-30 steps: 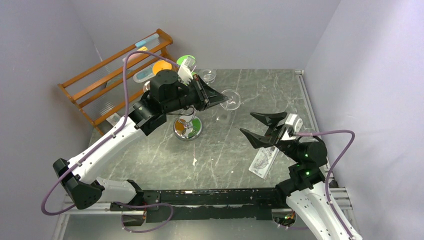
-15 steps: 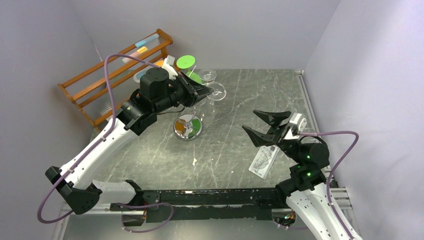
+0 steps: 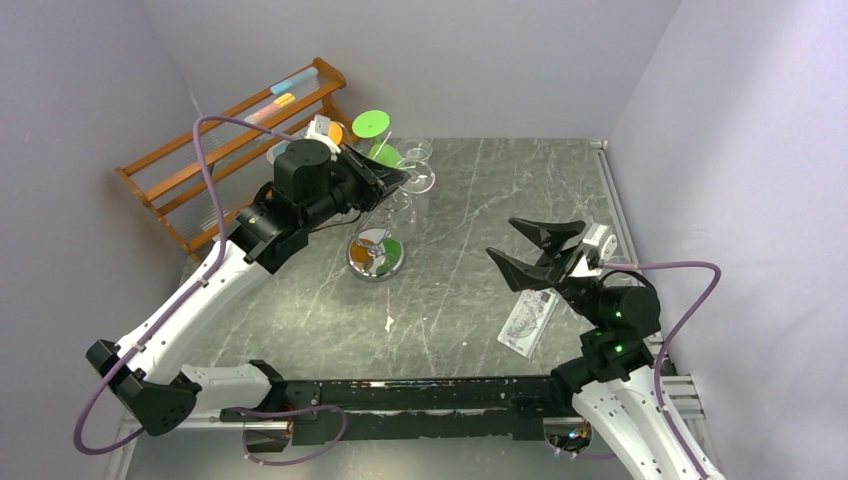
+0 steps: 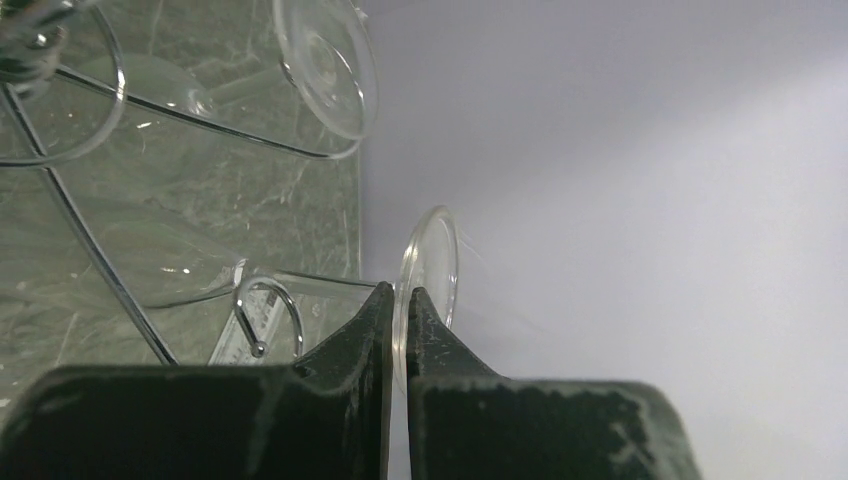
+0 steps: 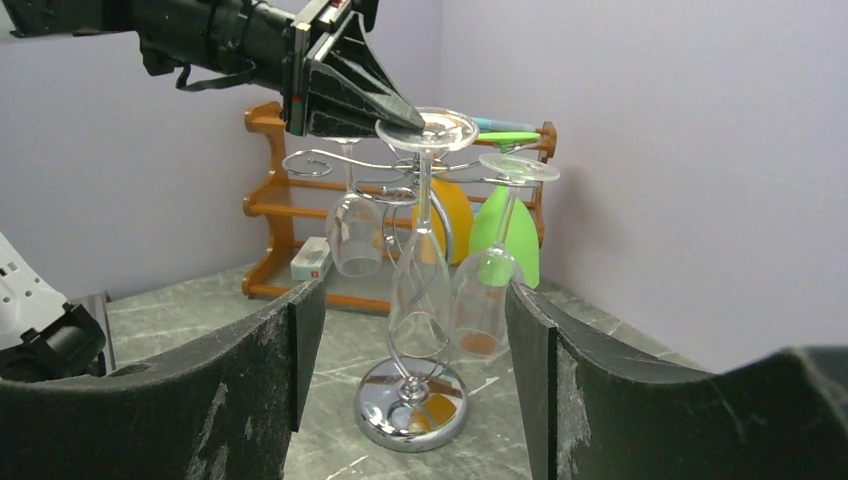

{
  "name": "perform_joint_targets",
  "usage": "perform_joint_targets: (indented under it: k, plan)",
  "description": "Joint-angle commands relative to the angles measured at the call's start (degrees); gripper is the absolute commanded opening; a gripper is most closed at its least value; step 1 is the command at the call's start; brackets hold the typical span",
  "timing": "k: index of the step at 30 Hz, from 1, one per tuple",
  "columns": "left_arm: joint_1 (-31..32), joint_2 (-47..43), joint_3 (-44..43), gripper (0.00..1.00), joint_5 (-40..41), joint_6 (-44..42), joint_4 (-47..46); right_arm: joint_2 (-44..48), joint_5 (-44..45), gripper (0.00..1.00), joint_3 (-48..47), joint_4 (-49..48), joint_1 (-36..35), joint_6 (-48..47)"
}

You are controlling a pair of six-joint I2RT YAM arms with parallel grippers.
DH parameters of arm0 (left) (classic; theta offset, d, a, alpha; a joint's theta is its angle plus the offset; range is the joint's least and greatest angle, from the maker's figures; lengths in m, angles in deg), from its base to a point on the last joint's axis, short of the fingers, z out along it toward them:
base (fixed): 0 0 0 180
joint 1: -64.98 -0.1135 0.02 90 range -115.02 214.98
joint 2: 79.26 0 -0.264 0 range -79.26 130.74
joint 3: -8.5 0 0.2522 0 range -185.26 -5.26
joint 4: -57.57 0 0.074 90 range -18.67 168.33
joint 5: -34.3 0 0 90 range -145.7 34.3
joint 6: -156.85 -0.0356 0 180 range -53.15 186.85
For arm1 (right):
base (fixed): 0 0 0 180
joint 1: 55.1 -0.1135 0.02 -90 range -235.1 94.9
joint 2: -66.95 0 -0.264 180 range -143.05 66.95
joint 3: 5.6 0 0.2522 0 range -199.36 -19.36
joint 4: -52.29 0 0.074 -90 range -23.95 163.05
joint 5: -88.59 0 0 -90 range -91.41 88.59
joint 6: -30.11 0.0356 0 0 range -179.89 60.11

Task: Place the wine glass upside down on the wine glass rack

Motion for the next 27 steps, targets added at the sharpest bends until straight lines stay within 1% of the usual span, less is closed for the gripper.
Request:
perform_joint_targets:
  k: [1,10,18,23,27]
  plan:
    - [-1.2,-0.4,1.0,0.05,2.9,0.2,-1.9,0.6,1.3,0.7,-1.1,0.0,-0.3,0.2]
    - [-1.8,0.0,1.4,0.05,4.5,1.4,-0.1,0.7,1.4,0.7,-0.7,0.0,-0.3,0.5]
    - [-2.1,-2.9,3.0,0.05,7.9,2.1,1.3,0.5,2.0,0.7,-0.6,0.2,-0.3,0.4]
    - [-2.1,-4.0,3.9,0.05,8.1,1.9,2.0,0.4,2.2,0.7,-0.4,0.0,-0.3,0.8]
    - [-2.1,-4.6,4.3,0.05,6.8,1.7,2.3,0.4,2.4,0.7,-0.4,0.2,-0.3,0.9]
